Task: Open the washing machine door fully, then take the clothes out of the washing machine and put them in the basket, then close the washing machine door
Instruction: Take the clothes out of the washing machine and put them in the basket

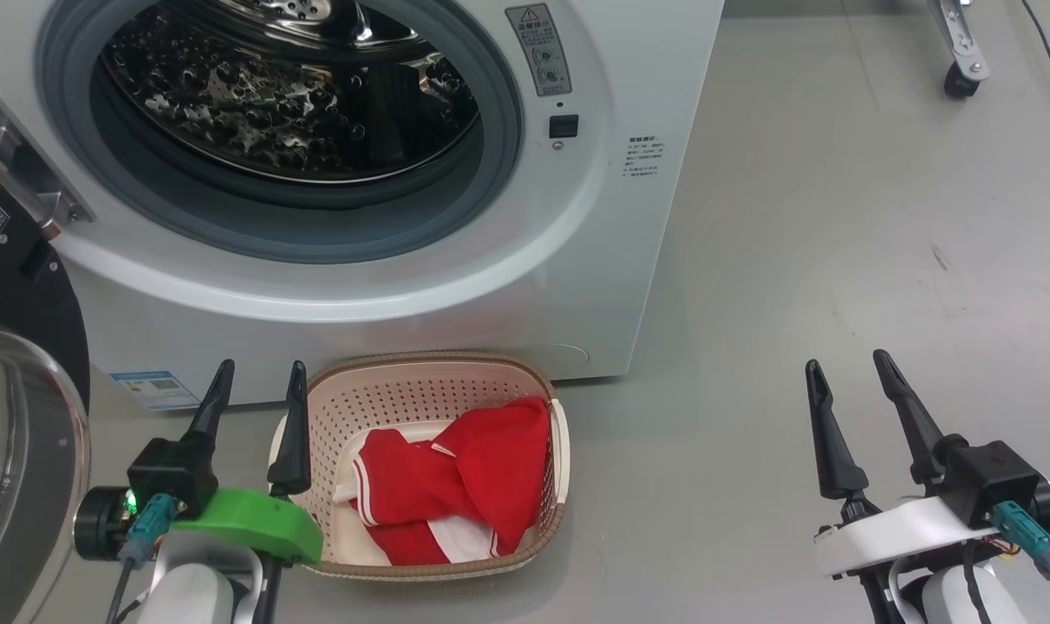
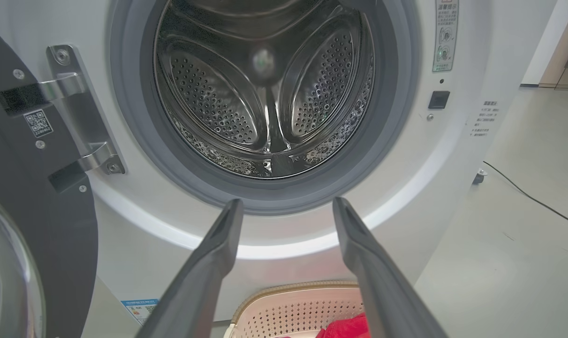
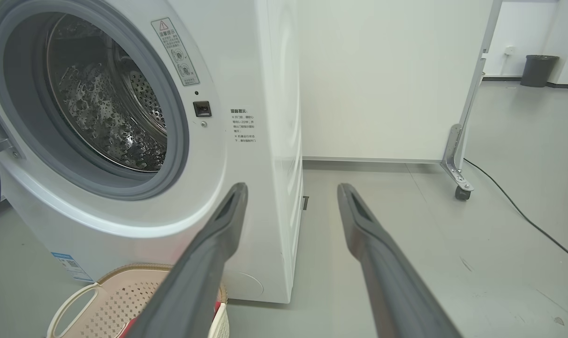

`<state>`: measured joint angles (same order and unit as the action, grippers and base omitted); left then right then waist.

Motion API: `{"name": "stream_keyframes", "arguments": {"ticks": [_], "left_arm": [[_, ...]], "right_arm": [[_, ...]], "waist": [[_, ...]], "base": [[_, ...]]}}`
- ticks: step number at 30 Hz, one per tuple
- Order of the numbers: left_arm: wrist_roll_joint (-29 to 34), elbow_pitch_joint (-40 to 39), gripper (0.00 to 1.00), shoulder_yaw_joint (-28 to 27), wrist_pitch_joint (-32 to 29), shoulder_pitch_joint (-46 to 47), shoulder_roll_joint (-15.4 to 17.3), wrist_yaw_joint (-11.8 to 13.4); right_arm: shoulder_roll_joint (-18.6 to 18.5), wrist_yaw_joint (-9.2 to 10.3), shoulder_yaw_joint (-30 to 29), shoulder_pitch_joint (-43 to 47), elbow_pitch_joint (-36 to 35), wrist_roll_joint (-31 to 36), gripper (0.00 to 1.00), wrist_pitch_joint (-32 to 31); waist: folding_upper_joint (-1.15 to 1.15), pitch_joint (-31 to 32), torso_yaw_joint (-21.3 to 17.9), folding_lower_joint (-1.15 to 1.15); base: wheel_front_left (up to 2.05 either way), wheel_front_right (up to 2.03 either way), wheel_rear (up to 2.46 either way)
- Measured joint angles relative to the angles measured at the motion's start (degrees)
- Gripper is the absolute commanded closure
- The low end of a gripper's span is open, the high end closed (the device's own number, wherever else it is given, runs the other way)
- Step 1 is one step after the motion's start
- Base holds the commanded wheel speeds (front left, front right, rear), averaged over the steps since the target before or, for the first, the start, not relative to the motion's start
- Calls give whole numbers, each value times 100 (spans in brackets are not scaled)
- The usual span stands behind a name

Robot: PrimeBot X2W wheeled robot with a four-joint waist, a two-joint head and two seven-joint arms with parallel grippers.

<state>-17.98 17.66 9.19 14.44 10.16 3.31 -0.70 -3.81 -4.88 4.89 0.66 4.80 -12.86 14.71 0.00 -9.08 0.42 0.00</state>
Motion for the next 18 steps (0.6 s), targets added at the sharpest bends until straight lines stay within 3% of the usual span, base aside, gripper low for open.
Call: {"name": "stream_keyframes", "arguments": {"ticks": [18], "left_arm": [[200, -626, 0, 22, -25, -608, 175, 193]], "right_arm": [[18, 102, 51, 381, -24, 90, 0, 0]], "waist": [[0, 453, -4, 0]], "base": [[0, 0, 0]]}}
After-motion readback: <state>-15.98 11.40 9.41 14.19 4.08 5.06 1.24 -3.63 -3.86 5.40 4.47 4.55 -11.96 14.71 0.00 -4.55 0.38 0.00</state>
